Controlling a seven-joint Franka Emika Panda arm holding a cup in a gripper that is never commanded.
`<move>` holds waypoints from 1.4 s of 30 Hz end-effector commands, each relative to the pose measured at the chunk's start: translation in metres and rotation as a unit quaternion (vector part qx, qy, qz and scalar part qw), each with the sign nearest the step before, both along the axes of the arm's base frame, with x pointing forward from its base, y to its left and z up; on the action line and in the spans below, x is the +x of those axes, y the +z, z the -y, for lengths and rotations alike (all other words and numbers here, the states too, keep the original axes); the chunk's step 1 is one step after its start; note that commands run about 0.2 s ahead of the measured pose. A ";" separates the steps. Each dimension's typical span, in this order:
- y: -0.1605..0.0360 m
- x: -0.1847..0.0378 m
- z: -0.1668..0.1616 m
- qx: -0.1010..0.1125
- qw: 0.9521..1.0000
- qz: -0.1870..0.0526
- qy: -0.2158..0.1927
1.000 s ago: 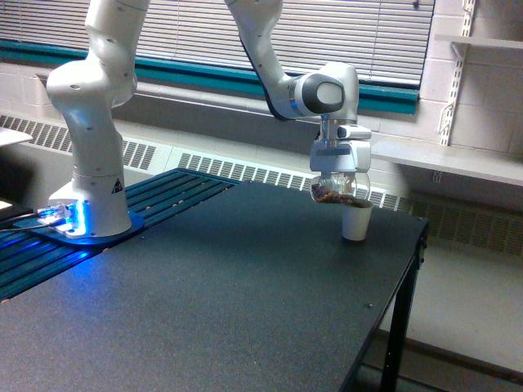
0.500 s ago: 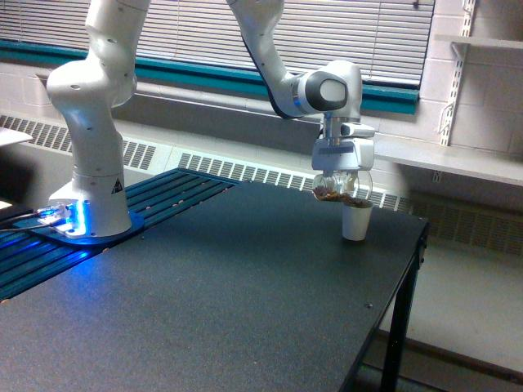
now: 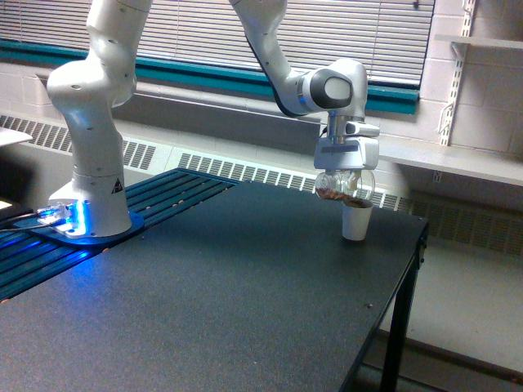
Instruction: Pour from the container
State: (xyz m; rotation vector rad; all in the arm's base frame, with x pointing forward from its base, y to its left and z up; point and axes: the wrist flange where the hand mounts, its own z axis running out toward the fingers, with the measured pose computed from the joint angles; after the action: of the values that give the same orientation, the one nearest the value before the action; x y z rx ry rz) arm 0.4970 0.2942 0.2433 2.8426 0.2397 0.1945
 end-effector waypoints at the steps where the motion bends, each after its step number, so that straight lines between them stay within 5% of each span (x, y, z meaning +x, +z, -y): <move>1: 0.004 0.001 -0.009 -0.004 1.000 -0.010 0.023; 42: 0.015 0.007 -0.006 -0.024 0.998 -0.040 0.041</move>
State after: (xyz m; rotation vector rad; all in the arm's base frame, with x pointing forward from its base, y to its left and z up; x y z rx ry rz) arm 0.5015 0.3001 0.2497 2.8013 0.3353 0.0912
